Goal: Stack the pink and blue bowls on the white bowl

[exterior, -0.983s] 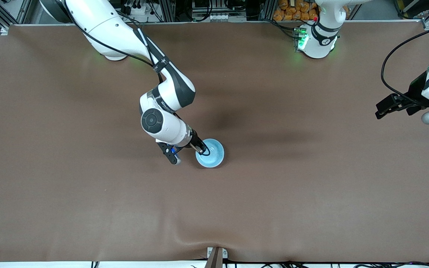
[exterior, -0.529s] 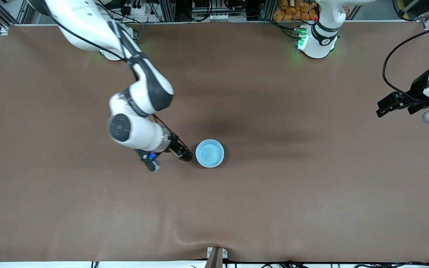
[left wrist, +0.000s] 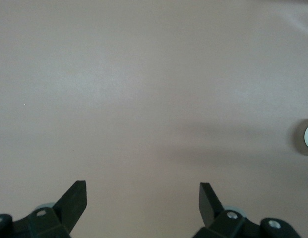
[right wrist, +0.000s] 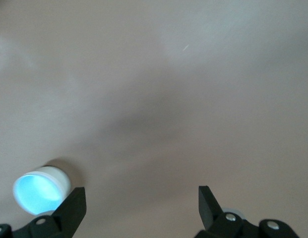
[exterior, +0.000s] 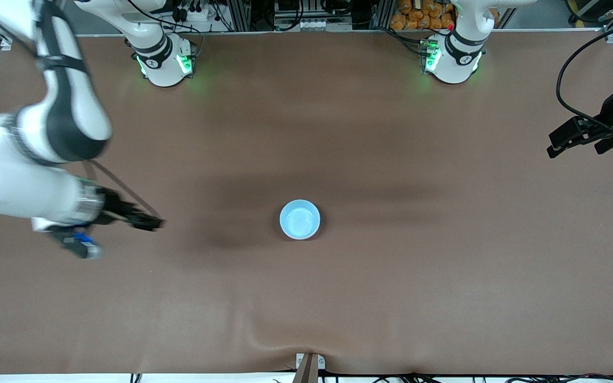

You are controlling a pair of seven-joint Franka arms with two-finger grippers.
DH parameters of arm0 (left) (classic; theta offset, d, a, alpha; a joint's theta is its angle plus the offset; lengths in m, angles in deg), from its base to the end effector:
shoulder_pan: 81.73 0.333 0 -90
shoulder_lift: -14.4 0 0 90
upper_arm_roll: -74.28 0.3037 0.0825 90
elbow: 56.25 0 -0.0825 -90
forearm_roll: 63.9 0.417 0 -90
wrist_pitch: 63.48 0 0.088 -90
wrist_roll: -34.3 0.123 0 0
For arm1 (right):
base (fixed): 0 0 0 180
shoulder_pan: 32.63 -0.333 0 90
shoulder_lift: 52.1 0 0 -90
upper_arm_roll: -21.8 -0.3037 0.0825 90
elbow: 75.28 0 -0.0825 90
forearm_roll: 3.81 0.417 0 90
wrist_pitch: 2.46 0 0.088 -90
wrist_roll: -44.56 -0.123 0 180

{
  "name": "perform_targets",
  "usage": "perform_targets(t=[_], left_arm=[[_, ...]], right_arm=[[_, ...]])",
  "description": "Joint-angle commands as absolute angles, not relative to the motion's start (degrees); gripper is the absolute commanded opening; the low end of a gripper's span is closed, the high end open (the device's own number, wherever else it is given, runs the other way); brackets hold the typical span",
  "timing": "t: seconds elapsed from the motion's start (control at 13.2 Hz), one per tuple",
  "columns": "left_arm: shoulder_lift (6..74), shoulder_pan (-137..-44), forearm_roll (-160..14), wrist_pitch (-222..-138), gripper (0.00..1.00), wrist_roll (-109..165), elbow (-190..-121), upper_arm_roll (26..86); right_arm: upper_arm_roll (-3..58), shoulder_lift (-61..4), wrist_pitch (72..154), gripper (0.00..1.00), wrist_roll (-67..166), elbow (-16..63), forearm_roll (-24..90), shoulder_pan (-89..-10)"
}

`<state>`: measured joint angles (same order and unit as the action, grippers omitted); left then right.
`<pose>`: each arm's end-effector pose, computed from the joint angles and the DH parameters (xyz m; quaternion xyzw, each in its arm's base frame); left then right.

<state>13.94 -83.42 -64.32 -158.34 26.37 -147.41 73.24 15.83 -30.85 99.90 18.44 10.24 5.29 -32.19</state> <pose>0.5940 -0.0292 0.5985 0.9983 0.0455 0.0358 0.0069 0.6846 0.0743 0.4184 -0.9744 0.2000 0.0621 0.0818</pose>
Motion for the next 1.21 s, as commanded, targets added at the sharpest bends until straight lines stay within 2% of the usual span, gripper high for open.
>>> perform_targets(t=[0.0,0.23,0.45,0.53,0.76,1.13], left_arm=[[13.7,-83.8,-65.3,-156.9,1.0,27.4,-146.5,73.8],[13.7,-83.6,-66.3,-156.6,1.0,27.4,-146.4,73.9],[13.8,-83.7,-66.5,-156.6,1.0,27.4,-146.5,74.0],[13.8,-83.8,-66.5,-156.6,1.0,27.4,-146.5,74.0],[13.7,-83.7,-66.5,-156.1,1.0,27.4,-146.4,74.0],[13.9,-83.9,-66.5,-156.1,1.0,27.3,-146.5,73.9]], right_arm=[[14.5,-38.4,97.6,1.0,27.0,14.2,2.5,-26.8],[14.6,-45.1,93.4,1.0,43.1,14.0,0.4,-22.4],[14.8,-50.3,88.1,1.0,49.6,13.6,-3.5,-22.1],[15.1,-50.4,84.3,1.0,49.1,11.9,-4.2,-22.9],[27.4,-50.7,76.0,1.0,46.5,7.7,-5.0,-35.7],[26.8,-52.6,76.2,1.0,39.5,8.2,-3.4,-35.9]])
